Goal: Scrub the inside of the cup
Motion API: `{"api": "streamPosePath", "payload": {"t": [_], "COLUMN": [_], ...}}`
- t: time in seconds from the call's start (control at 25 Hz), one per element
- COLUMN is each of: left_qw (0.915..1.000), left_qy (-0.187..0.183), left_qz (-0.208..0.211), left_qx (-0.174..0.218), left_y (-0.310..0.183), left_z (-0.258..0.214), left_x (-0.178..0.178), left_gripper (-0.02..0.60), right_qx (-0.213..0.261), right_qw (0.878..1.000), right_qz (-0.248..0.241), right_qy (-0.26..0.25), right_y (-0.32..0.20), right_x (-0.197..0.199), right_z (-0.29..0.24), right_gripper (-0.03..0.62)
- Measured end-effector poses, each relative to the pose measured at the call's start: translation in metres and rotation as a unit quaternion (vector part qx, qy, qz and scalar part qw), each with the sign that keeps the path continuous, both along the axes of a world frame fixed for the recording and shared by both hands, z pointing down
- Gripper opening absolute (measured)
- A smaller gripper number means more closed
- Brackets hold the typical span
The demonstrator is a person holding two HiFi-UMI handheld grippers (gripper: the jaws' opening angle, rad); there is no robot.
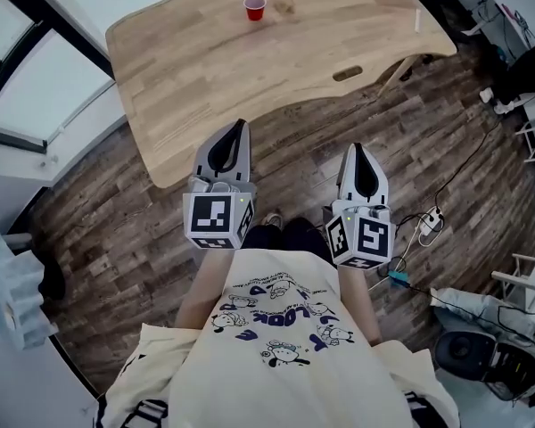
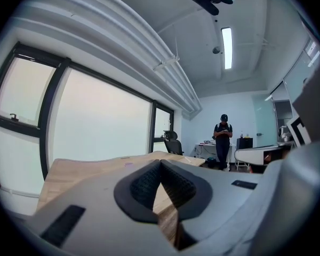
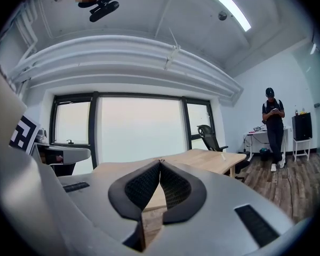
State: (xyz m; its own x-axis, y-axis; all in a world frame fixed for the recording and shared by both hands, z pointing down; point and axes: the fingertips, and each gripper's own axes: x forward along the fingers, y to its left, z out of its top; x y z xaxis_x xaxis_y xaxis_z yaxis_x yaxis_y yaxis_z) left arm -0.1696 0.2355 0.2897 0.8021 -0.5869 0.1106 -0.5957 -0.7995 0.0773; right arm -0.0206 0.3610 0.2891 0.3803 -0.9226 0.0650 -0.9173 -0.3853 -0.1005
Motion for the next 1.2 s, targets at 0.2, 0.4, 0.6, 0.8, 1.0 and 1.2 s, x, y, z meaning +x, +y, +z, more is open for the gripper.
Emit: {"api": "streamPosePath", "payload": {"t": [0.2, 0.4, 0.6, 0.8, 1.0, 1.2], "left_qw": [0.9999, 0.9998, 0.9994, 0.999, 0.9985, 0.9973], "left_qy": [-0.002, -0.002, -0.008, -0.015, -0.018, -0.022], "left_qz": [-0.001, -0.011, -0.022, -0.032, -0.045, -0.066], "left_qx": [-0.011, -0.019, -0.026, -0.028, -0.025, -0.024], "left_y": [-0.016, -0.029, -0.045, -0.069, -0.095, -0.122], "left_z": [0.007, 0.012, 0.019, 0.024, 0.022, 0.018], "left_x": [0.007, 0.014, 0.03, 0.053, 0.085, 0.112], "left_gripper": [0.02, 0.02, 0.02, 0.02, 0.02, 0.02], "right_qx": [-0.008, -0.017, -0.022, -0.023, -0.02, -0.016], "right_qw": [1.0, 1.0, 1.0, 0.999, 0.999, 0.998], "right_qz": [0.001, 0.001, -0.006, -0.019, -0.033, -0.051], "right_qy": [0.001, -0.004, -0.011, -0.016, -0.019, -0.022], "right_y": [-0.017, -0.029, -0.047, -0.075, -0.104, -0.138], "right_x": [0.007, 0.021, 0.043, 0.068, 0.102, 0.136], "right_z": [0.003, 0.007, 0.013, 0.017, 0.016, 0.012], "right_gripper": [-0.002, -0.002, -0.002, -0.002, -0.002, -0.002]}}
